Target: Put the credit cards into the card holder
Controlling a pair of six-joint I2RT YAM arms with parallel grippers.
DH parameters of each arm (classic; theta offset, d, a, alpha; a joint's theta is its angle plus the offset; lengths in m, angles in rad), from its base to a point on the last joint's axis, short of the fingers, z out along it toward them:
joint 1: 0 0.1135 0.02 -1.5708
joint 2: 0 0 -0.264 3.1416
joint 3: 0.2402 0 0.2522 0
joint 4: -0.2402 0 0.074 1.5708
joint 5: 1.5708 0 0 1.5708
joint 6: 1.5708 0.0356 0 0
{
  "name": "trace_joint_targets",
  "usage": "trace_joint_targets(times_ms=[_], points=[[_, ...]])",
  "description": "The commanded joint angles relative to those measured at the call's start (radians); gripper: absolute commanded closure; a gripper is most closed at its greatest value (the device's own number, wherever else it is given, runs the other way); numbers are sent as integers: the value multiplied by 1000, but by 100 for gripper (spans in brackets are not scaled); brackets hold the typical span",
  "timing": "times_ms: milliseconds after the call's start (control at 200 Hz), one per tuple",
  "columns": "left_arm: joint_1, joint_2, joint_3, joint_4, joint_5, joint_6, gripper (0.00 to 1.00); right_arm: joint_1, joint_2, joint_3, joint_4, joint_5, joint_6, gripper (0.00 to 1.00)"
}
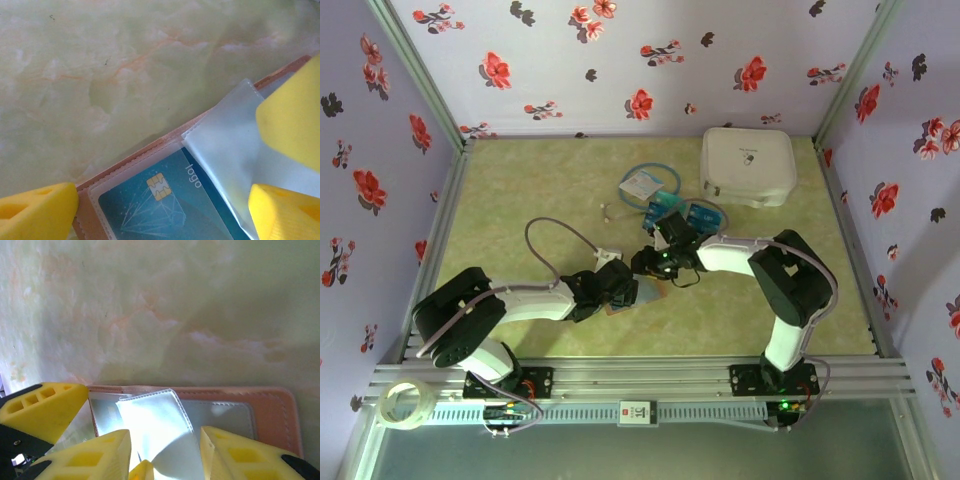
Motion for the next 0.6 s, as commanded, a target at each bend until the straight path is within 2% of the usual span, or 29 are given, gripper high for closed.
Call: trace_joint_targets(times_ms=[0, 320, 470, 595], points=[[-3, 6, -29, -43, -3, -7, 11, 12, 12, 28, -10, -35, -20, 60], [-3, -22, -44, -24, -3, 9, 8, 12, -21, 9, 42, -75, 31, 63], [-3, -159, -76, -1, -10, 40, 1, 27, -38, 7, 46, -76, 46, 63], [-4, -327, -107, -19, -36, 52, 0, 58, -45, 15, 39, -67, 53, 63]])
